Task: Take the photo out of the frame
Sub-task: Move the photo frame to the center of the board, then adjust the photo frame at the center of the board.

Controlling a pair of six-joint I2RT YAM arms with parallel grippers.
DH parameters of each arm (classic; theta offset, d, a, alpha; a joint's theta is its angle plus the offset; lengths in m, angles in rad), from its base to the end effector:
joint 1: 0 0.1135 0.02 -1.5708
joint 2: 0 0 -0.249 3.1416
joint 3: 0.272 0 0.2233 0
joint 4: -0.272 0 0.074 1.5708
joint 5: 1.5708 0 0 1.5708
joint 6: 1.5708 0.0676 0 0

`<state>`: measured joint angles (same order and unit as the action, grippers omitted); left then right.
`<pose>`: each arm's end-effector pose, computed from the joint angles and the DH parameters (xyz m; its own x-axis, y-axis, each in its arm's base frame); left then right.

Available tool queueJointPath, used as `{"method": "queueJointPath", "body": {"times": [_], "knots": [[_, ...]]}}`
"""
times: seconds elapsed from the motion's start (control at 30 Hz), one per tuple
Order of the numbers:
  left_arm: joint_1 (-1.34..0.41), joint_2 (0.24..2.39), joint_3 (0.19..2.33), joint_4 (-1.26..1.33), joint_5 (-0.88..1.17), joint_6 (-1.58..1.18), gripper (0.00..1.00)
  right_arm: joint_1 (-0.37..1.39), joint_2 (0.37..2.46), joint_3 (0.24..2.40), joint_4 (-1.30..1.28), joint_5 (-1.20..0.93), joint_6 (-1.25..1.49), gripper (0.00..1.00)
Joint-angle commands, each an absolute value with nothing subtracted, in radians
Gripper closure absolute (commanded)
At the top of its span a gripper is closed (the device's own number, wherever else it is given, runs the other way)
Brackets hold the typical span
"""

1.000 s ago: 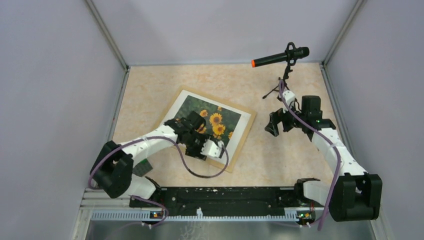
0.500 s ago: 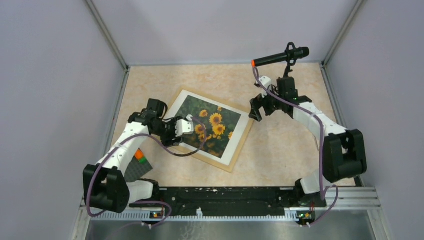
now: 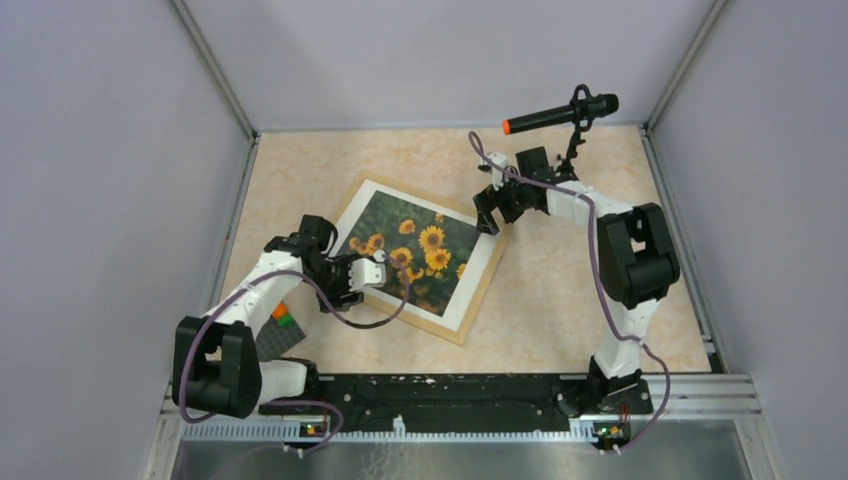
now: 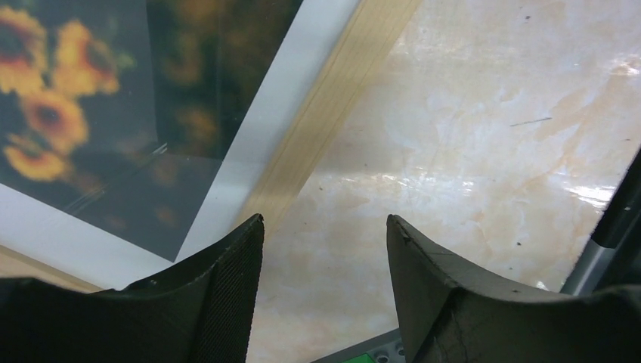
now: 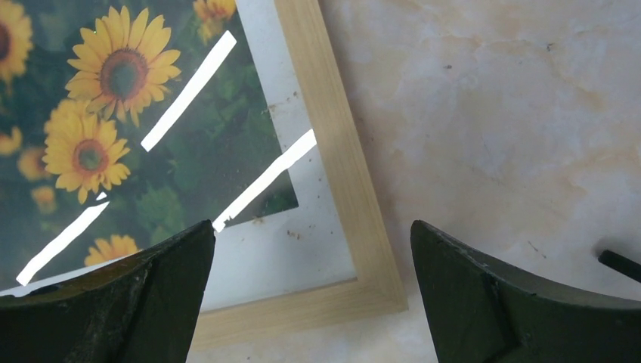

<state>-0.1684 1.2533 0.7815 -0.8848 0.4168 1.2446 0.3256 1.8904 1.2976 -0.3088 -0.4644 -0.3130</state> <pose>0.1827 -0.0588 0.1730 -0.0831 0.8927 -0.4428 0.9888 0.1291 0.0746 0.3632 0.1546 0.1740 -0.5379 -0.4722 -0.6984 -0.7514 0.6442 0.1432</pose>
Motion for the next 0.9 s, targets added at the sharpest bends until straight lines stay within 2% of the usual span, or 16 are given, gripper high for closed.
{"method": "queueJointPath", "body": {"times": [0.0,0.17,0.43,0.7,0.87], "knots": [[-0.163,1.307,0.771,-0.774,0.409,1.232,0.35,0.334,1.934,1.362,-0.281,-0.475,-0.33,0.01],[-0.163,1.395,0.79,-0.655,0.381,1.161,0.35,0.336,1.95,1.343,-0.331,-0.514,-0.351,0.02],[-0.136,1.557,0.878,-0.526,0.363,1.056,0.35,0.334,1.845,1.189,-0.434,-0.566,-0.409,0.11],[-0.111,1.741,1.083,-0.465,0.412,0.907,0.32,0.345,1.695,1.056,-0.535,-0.63,-0.453,0.13],[-0.106,1.863,1.232,-0.488,0.476,0.803,0.32,0.425,1.607,0.99,-0.56,-0.669,-0.467,0.12]]}}
